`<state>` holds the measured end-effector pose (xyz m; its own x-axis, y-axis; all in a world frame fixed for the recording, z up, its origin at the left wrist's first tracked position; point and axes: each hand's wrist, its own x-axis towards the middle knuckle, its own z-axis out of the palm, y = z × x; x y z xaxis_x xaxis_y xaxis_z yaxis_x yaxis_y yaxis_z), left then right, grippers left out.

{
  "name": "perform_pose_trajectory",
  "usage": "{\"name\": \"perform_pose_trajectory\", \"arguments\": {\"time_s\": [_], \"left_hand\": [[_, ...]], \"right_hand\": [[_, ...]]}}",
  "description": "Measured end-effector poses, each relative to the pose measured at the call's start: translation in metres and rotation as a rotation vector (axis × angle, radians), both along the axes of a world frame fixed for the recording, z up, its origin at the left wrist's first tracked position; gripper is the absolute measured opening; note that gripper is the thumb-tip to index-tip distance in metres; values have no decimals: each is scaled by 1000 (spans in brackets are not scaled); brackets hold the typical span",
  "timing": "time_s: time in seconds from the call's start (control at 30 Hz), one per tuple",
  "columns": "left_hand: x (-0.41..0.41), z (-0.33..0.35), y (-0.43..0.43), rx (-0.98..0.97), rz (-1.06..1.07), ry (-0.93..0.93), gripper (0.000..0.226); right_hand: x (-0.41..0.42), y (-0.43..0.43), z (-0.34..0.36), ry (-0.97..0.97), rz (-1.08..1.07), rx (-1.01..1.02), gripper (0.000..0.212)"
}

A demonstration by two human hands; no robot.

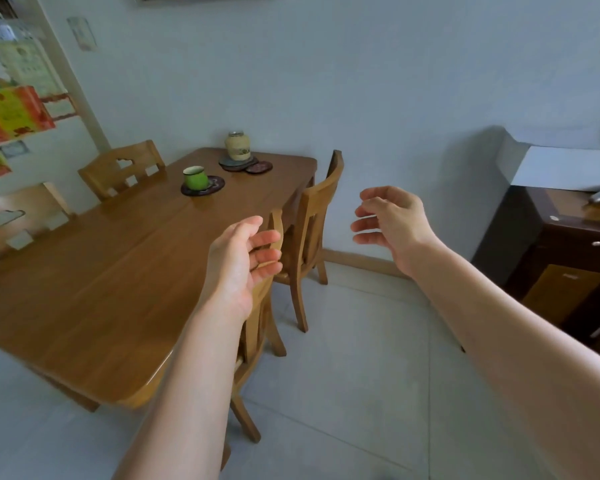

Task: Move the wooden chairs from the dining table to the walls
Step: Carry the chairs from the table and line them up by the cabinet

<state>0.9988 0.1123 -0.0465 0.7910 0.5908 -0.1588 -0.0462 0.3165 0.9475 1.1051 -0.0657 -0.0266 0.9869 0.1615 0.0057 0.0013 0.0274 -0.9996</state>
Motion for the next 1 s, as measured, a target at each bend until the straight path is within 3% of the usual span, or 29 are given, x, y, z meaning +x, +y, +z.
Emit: {"name": "perform_pose_trajectory", "arguments": {"time_s": [0.27, 0.57, 0.83, 1.0], "left_hand": [[123, -18, -13, 5, -20, 36, 15], [284, -33, -20, -137, 36, 90, 17], [367, -60, -8, -193, 95, 196, 14], [417, -74, -1, -123, 122, 279, 11]], "right_hand": [[124, 6, -19, 21, 43, -12, 15], [289, -6, -26, 67, 94, -78, 15], [385, 9, -55, 159, 154, -133, 10], [437, 27, -74, 202, 175, -140, 10]]}}
